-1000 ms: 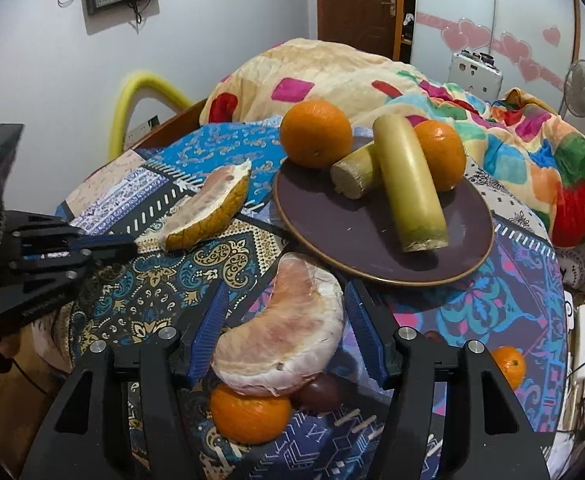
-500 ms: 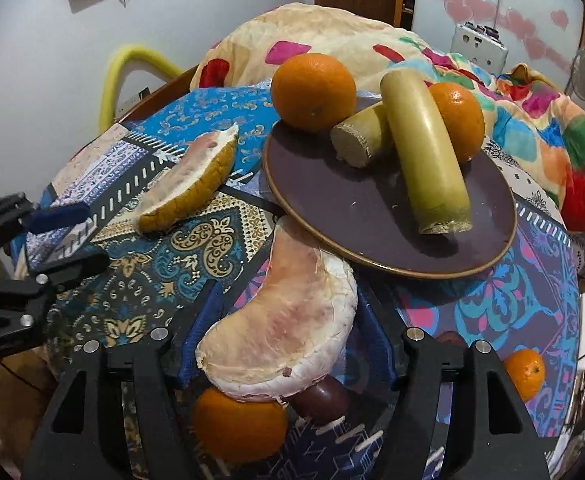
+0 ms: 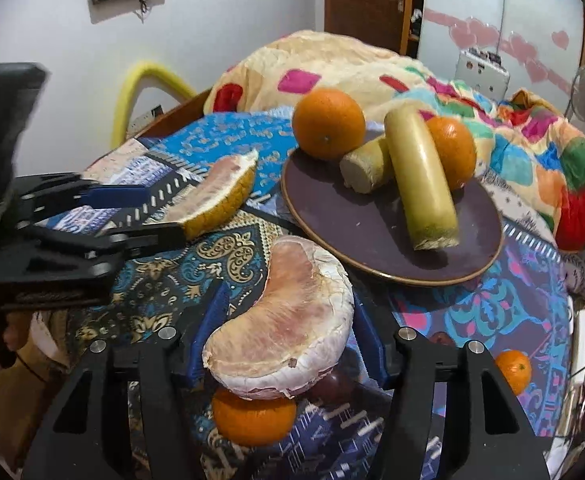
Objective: Organize fruits
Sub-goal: 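Grasp a pink pomelo segment with the left tool while the right tool grasps another segment, then lower the pomelo segment onto the plate with the left tool while the right tool places its segment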
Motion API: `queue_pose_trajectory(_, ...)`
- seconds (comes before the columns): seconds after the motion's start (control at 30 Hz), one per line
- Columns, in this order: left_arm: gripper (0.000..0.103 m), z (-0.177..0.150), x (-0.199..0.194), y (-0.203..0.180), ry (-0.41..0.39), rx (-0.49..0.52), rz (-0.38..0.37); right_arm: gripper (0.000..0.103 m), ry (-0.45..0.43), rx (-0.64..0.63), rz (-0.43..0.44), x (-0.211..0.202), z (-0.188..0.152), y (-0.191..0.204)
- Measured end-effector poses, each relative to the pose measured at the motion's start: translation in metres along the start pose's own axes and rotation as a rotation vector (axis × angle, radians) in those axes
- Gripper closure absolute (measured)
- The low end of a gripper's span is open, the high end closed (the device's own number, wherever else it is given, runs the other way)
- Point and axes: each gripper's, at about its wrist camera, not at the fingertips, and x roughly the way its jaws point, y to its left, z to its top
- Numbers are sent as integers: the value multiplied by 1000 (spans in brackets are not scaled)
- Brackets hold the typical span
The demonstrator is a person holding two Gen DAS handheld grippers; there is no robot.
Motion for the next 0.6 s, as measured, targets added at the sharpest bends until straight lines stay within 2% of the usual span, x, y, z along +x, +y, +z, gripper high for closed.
queue_pose_trajectory(0.27, 42, 16, 26, -6, 56, -6, 9, 46, -91, 26, -32, -27, 1, -20)
queue_pose_trajectory(0.53, 42, 33, 46, -4, 82, -37, -7, 46, -120, 90, -95, -34, -3, -56)
queue_pose_trajectory(0.6, 50, 36, 47, -3, 78, -43, 5, 46, -122, 108, -99, -34, -5, -64)
